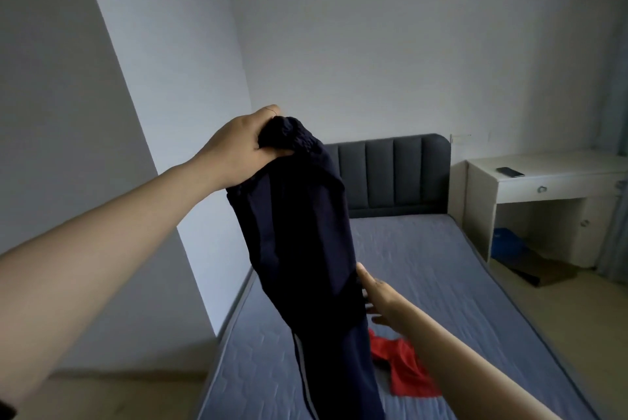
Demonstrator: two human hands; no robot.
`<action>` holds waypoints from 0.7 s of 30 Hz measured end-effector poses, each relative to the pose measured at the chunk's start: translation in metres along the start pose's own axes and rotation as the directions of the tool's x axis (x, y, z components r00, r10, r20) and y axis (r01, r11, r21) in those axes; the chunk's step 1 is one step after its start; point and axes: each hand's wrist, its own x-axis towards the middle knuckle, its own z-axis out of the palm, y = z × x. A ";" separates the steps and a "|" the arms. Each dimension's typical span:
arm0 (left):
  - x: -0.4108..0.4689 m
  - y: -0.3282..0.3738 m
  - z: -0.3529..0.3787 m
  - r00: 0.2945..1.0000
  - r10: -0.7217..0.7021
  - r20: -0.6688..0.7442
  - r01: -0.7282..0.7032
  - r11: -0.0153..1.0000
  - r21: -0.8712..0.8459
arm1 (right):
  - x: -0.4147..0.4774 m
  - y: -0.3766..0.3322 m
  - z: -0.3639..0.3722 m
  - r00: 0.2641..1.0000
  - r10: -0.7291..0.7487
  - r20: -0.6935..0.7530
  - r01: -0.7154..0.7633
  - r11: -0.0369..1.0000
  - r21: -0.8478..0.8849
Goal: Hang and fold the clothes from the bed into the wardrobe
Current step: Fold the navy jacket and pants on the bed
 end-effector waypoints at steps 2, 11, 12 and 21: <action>0.001 0.000 -0.006 1.000 -0.011 -0.019 0.011 1.000 0.010 | 0.003 0.000 0.005 0.998 0.044 0.054 -0.048 0.997 0.061; -0.014 -0.022 -0.011 0.994 -0.099 -0.036 0.100 0.994 0.038 | 0.007 -0.005 0.039 0.939 0.016 0.342 -0.028 0.999 0.030; -0.015 -0.025 -0.010 0.993 -0.111 -0.038 0.112 0.993 0.037 | 0.007 -0.002 0.044 0.927 -0.002 0.375 -0.008 1.000 0.026; -0.025 -0.051 0.000 0.985 -0.169 -0.045 0.169 0.986 0.001 | 0.004 -0.004 0.061 0.854 -0.059 0.517 -0.241 0.836 0.493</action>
